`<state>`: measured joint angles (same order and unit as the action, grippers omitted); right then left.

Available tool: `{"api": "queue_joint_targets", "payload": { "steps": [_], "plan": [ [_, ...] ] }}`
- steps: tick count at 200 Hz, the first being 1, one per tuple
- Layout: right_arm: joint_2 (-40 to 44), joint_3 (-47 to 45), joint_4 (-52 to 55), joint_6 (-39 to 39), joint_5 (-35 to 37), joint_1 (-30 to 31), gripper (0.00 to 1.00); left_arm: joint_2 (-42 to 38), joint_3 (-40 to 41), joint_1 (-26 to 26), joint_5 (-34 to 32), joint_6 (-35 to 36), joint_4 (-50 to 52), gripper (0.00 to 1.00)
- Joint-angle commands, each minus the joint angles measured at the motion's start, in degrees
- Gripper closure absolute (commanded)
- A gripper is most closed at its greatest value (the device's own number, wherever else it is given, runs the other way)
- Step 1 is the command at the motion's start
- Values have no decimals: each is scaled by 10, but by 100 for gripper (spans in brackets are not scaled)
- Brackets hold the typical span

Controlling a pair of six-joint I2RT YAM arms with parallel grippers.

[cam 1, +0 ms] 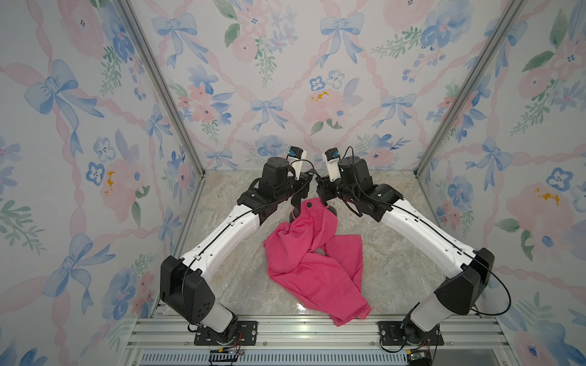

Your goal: Remove the belt from the trousers

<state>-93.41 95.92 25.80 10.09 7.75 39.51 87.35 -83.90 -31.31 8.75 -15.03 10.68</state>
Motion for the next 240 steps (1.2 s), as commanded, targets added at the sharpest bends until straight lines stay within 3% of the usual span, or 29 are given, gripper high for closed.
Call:
{"api": "queue_joint_targets", "payload": {
  "steps": [1,93,110,122,170,188,240],
  "plan": [
    [-7,5,17,4,-16,-8,93,-4,-25,-5,11,4,-23,100],
    [-34,-65,-30,52,-155,-42,91,-11,-57,-16,27,63,-19,100],
    [-31,-99,-61,66,-163,-44,91,-12,-71,-19,31,82,-21,100],
    [-29,-118,-76,77,-170,-45,100,-15,-77,-21,31,97,-24,100],
    [-28,-181,-104,118,-164,-57,100,-51,-63,-31,61,121,-91,100],
    [-34,-201,-108,129,-163,-63,91,-66,-52,-31,79,104,-123,100],
    [-63,-238,-105,146,-177,-79,80,-75,-50,-22,122,29,-157,100]
  ]
}}
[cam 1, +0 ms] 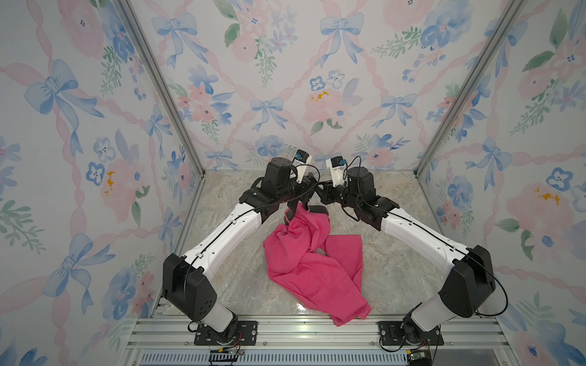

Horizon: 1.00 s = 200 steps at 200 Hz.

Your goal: Remove the belt from the trousers

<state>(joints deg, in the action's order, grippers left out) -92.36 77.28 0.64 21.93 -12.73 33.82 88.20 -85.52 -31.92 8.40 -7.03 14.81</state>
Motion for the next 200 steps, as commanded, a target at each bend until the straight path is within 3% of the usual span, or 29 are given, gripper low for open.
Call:
{"api": "queue_joint_targets", "payload": {
  "steps": [1,28,48,118,161,200],
  "plan": [
    [-74,-51,146,28,27,-22,80,-84,-34,-16,126,-53,-199,100],
    [-82,-55,146,24,19,-22,81,-83,-33,-7,132,-79,-205,100],
    [-83,-57,143,22,19,-22,100,-78,-32,4,141,-106,-205,100],
    [-98,-44,159,14,19,-23,100,-69,-42,23,179,-146,-210,100],
    [-117,-35,167,16,9,-21,89,-69,-58,24,231,-182,-237,100],
    [-126,-25,180,8,11,-21,87,-87,-38,24,263,-246,-297,100]
  ]
}}
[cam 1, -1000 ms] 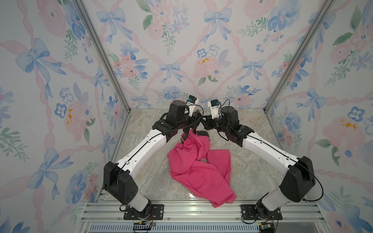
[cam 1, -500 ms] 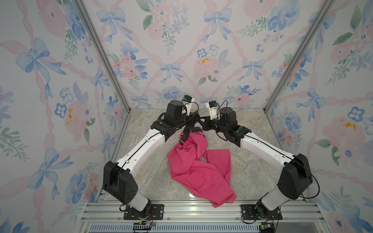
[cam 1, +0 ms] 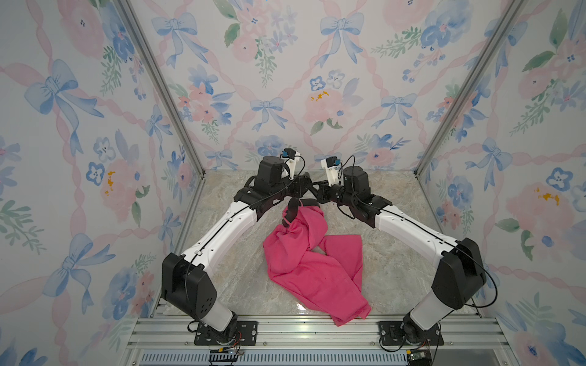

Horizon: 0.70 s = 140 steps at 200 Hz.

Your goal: Remove the belt from the trousers

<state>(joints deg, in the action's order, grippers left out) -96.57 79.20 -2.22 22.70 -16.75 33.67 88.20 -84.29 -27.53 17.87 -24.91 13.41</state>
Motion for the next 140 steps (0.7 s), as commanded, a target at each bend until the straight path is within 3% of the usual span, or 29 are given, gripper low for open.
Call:
{"api": "queue_joint_targets", "payload": {
  "steps": [1,50,98,140],
  "plan": [
    [-84,-44,210,0,51,-20,87,-87,-50,-20,169,-69,-285,100],
    [-92,-46,217,-6,52,-21,80,-97,-49,-15,186,-153,-337,100],
    [-75,-70,208,-11,79,-26,100,-105,-33,1,163,-189,-338,100],
    [-74,-83,213,-12,96,-35,94,-112,-44,4,163,-204,-343,100]
  ]
}}
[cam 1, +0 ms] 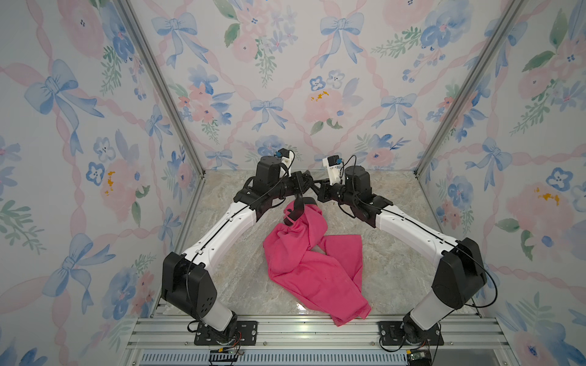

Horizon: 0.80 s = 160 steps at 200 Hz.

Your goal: Remove the belt from the trousers

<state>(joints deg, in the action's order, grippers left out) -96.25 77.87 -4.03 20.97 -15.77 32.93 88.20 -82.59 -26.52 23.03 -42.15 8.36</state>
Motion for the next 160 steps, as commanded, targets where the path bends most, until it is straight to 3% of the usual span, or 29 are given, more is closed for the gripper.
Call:
{"api": "queue_joint_targets", "payload": {
  "steps": [1,118,144,160],
  "plan": [
    [-77,-71,231,6,87,-28,94,-111,-62,-5,111,-32,-293,100],
    [-109,-102,209,7,78,-35,76,-125,-46,37,111,-80,-333,100],
    [-79,-114,179,9,69,-34,76,-119,-21,48,103,-56,-333,100],
    [-46,-124,161,4,76,-33,80,-118,4,60,93,-36,-332,100]
  ]
}}
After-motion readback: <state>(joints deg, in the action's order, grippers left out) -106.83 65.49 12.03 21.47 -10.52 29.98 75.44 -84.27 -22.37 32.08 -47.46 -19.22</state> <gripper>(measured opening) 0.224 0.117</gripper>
